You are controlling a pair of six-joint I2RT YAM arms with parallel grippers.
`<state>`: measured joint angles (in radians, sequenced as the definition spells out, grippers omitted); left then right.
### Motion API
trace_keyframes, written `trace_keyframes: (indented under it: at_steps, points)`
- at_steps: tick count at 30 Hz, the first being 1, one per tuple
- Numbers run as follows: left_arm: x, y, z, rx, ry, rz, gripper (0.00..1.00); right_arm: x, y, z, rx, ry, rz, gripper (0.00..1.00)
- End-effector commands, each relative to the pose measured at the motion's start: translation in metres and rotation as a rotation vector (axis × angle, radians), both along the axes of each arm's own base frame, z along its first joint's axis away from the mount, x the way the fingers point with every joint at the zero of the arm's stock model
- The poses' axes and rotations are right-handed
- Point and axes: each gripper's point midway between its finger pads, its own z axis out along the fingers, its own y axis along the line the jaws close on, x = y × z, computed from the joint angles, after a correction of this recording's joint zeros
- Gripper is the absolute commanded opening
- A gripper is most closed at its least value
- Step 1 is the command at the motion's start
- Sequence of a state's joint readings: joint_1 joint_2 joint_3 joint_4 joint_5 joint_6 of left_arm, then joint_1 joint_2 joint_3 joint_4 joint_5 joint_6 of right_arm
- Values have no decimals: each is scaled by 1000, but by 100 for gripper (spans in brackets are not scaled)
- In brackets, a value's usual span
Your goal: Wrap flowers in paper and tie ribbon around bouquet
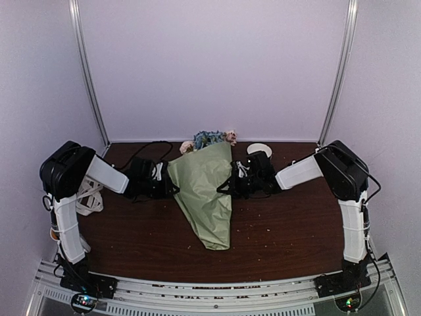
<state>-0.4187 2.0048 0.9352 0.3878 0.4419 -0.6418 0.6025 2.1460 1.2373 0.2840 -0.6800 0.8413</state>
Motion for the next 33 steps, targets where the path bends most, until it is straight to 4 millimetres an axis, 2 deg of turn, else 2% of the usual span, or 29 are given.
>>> trace_keyframes:
  at_steps: [1, 3, 7, 9, 12, 14, 15, 17, 19, 22, 25, 27, 30, 33]
  points:
    - [4, 2, -1, 24, -2, -11, 0, -2, 6, 6, -9, -32, 10, 0]
    - [5, 2, 7, 31, -14, -15, 0, -3, 4, 6, -42, -46, 12, 0]
    - [9, 7, 27, 71, -32, -10, 43, -4, 3, 9, -81, -78, 21, 0]
    - [10, 13, 41, 103, -52, -3, 55, -4, 3, 9, -96, -85, 21, 0]
    - [9, 24, 71, 169, -100, 9, 68, -4, 1, 8, -115, -95, 17, 0]
    - [6, 34, 92, 236, -126, 12, 74, -4, 2, 7, -131, -99, 20, 0]
    - [3, 42, 102, 277, -133, 22, 83, -5, 2, 6, -143, -101, 25, 0]
    - [-2, 71, 113, 384, -116, 97, 88, -7, 2, 4, -172, -106, 31, 0]
    - [-11, 116, 105, 490, -29, 222, 89, -7, 3, 3, -200, -113, 40, 0]
    - [-28, 191, 80, 580, 118, 434, 89, -8, 5, 5, -212, -126, 54, 0]
    - [-42, 237, 61, 649, 217, 578, 89, -9, 6, 6, -212, -135, 65, 0]
    - [-52, 257, 50, 705, 281, 646, 88, -11, 8, 8, -214, -140, 75, 0]
    - [-68, 269, 35, 785, 352, 669, 87, -14, 11, 10, -212, -146, 96, 0]
    - [-75, 283, 31, 858, 366, 700, 87, -15, 11, 10, -213, -151, 108, 0]
